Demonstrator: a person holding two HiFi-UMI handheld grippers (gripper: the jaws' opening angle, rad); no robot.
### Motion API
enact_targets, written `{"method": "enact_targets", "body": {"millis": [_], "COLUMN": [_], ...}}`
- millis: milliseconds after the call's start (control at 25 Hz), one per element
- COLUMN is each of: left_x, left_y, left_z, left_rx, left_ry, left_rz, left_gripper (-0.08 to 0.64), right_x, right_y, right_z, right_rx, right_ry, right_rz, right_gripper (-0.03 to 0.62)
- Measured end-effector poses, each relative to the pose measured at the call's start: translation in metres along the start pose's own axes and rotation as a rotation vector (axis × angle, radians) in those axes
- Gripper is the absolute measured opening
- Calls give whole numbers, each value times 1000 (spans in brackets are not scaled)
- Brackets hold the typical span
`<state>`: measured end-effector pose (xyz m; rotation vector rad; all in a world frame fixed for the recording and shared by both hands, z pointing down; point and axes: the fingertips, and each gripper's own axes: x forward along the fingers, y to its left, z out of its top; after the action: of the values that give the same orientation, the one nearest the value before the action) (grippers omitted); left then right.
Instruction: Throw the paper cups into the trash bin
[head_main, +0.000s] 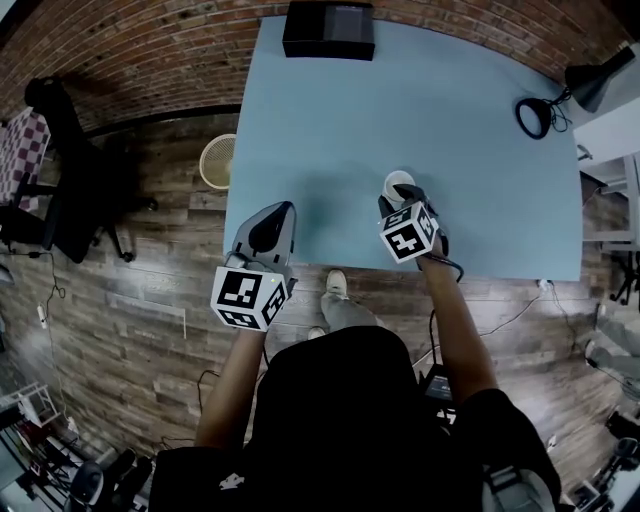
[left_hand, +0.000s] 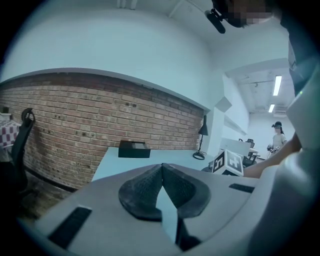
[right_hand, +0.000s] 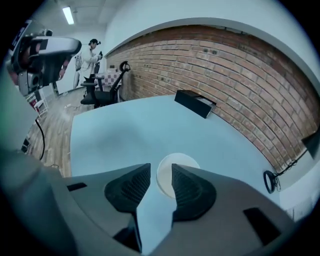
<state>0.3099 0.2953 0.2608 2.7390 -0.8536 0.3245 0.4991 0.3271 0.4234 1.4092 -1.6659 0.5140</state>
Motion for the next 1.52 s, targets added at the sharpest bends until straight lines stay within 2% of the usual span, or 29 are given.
{"method": "enact_targets", "body": {"millis": [200,480,760,1200,1520], "left_x": [3,5,-3,-32,-62], "left_y": [6,11,22,65,99], "left_z": [-3,-2,5,17,23], "left_rx": [-10,-16,-16,-34,-40], "left_ry": [11,5,-10,-60,-87], "left_rz": [22,50,96,194,238], "left_gripper": [9,9,9,9,9], "right_x": [6,7,-2,-25,-40], "right_y": [-2,-1,-5,13,54], "right_z": [-1,2,29,108,183], "right_rx": [-68,-86,-99,-162,-207], "right_ry": [40,39,-34,-186,-325], "right_rz": [-30,-11,-18,0,36], "right_gripper": [36,26,21,20,18]}}
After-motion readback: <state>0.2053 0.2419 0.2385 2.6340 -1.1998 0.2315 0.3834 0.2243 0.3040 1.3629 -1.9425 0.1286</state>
